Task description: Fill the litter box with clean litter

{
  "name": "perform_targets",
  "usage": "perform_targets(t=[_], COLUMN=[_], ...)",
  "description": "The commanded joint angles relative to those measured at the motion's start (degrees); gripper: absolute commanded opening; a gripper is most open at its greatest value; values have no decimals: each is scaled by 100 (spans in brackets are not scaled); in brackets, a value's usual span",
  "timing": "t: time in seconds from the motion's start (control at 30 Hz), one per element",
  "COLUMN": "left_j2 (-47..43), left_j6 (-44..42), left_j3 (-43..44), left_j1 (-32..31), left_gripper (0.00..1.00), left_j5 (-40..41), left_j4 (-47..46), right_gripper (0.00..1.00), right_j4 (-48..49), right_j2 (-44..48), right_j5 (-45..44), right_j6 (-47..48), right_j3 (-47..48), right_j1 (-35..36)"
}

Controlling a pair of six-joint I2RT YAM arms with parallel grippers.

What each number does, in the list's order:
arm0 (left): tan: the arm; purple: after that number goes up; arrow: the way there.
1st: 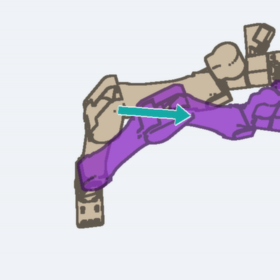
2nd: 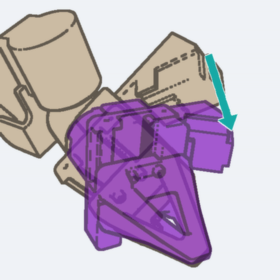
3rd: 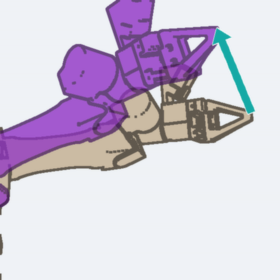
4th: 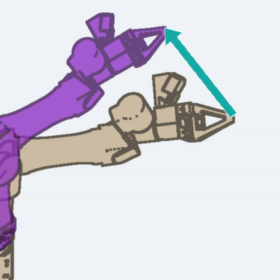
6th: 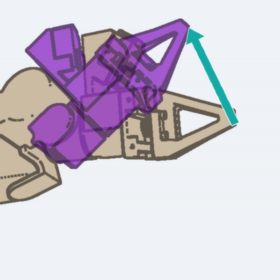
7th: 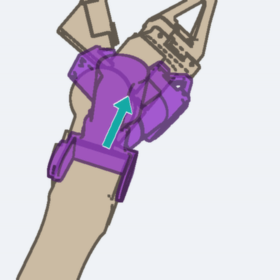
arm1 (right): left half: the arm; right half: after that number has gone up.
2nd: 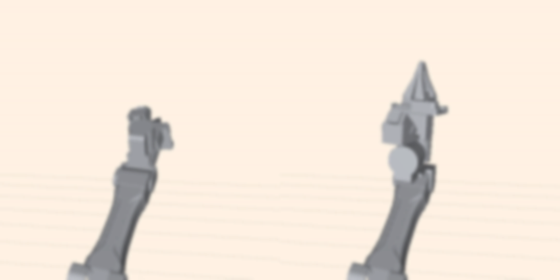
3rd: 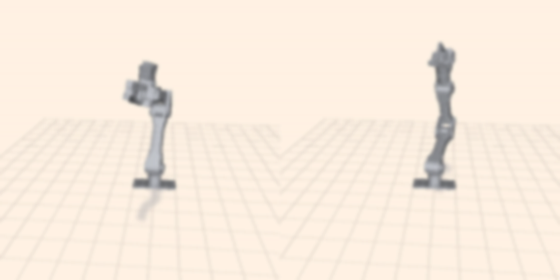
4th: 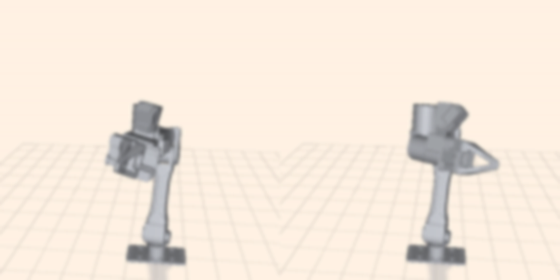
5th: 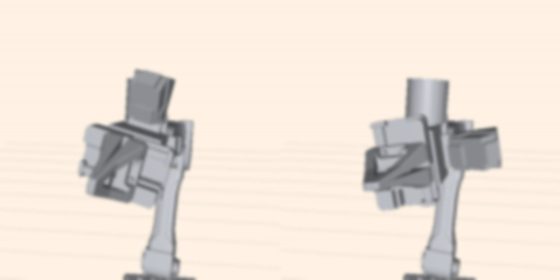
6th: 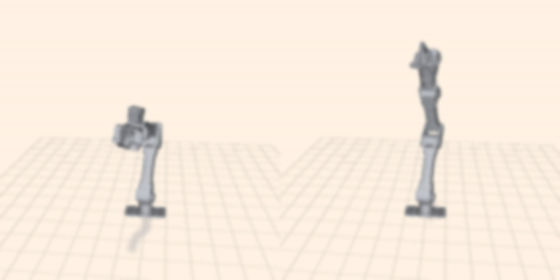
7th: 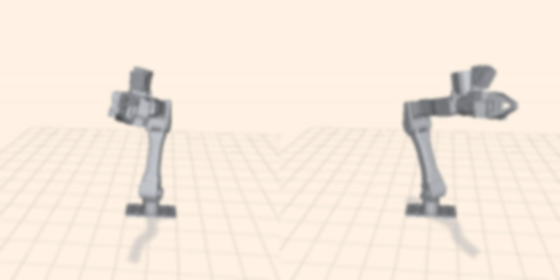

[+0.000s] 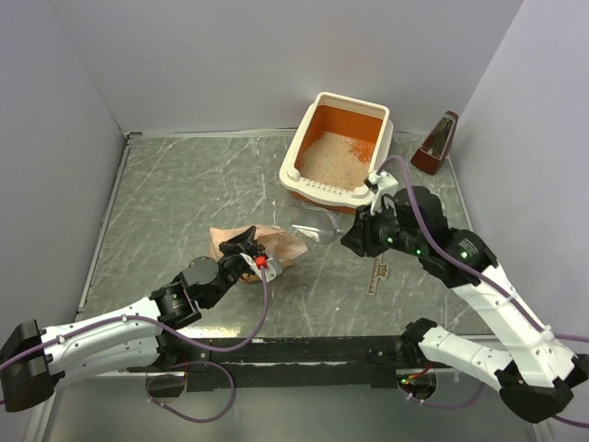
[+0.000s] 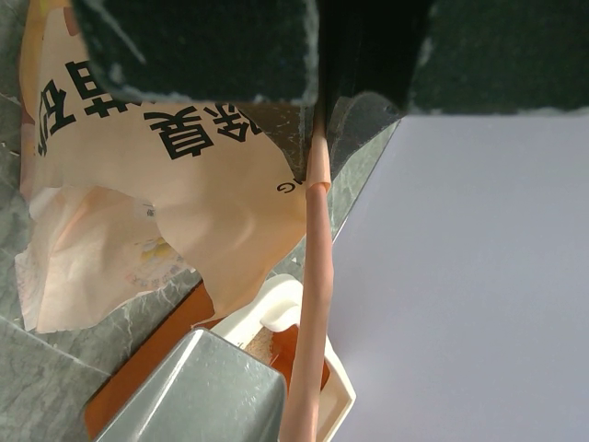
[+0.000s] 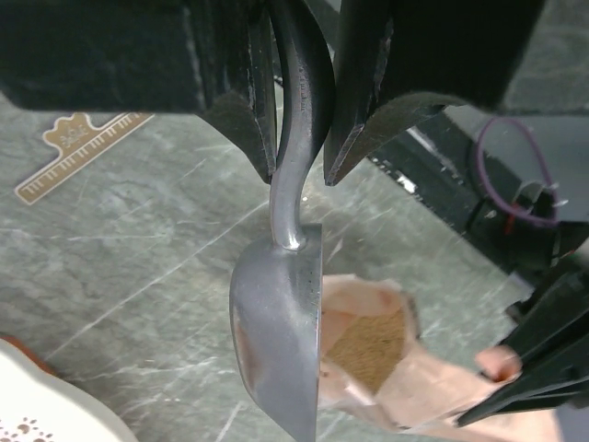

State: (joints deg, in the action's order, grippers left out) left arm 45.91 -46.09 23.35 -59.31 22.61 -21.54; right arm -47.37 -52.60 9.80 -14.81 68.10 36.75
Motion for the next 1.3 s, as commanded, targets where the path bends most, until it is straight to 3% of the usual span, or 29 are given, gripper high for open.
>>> perform_targets(t=[0.0,0.2,0.63,1.27], left_j2=[-21,-21,-12,-12], left_j6=[-58,-50,-67,-41], left_j3=[108,117,108,143], left_j1=[-63,-63,-63,-81], left_gripper=[1,1,1,1], left_j5=[-20,-11,15,-64], left_j4=[-412,-412,-404,-360], right_gripper=[0,0,0,0], right_j4=[-122,-299,246,571], right_j2=[338,382,-22,-2043], right_j5=[469,768,1006,1120], right_j6=[-136,-119,-189,-163], right_j3=[55,20,-358,344], right_j1=[7,25,130,737])
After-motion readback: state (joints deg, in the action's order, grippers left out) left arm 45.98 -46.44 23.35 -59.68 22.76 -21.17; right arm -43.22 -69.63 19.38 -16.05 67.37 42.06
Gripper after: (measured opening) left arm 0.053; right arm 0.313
